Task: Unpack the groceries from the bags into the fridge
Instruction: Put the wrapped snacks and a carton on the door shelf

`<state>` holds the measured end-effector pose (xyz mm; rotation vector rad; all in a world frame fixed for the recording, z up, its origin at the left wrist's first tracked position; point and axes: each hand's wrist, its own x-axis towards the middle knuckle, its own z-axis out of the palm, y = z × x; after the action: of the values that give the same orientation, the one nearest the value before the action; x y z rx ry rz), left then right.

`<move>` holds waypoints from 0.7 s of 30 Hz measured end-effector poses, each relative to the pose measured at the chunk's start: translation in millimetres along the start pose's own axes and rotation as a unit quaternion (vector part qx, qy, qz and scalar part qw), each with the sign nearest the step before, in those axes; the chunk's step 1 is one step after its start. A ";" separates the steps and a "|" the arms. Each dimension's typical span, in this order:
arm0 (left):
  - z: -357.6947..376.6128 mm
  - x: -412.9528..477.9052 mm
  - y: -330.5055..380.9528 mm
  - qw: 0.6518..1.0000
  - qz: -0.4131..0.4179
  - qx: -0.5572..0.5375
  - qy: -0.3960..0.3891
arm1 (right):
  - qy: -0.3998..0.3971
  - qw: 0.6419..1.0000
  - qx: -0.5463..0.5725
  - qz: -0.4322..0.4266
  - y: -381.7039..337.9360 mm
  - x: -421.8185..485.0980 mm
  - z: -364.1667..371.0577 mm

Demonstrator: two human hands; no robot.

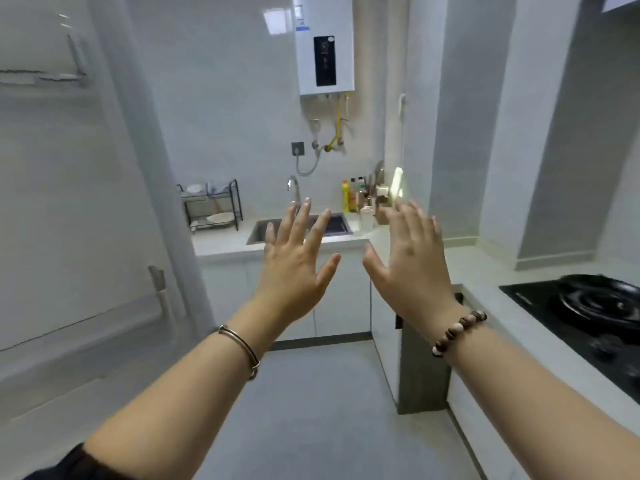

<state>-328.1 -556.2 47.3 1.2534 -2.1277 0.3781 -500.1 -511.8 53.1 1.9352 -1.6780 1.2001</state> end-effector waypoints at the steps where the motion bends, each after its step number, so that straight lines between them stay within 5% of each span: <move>1: 18.6 11.0 21.7 1.000 0.012 -0.012 -0.011 | -0.004 0.999 -0.031 0.016 25.1 -5.1 -8.4; 7: 120.6 62.5 139.9 0.992 0.083 -0.045 -0.085 | -0.042 0.972 -0.182 0.139 159.0 -34.4 -50.2; 21: 284.4 153.1 387.6 0.918 0.315 -0.208 -0.119 | -0.077 0.833 -0.397 0.378 377.7 -84.6 -133.6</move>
<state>-820.9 -615.6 -42.7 0.3642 -2.6143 0.0186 -896.7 -462.1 -36.0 0.8736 -2.5853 0.3461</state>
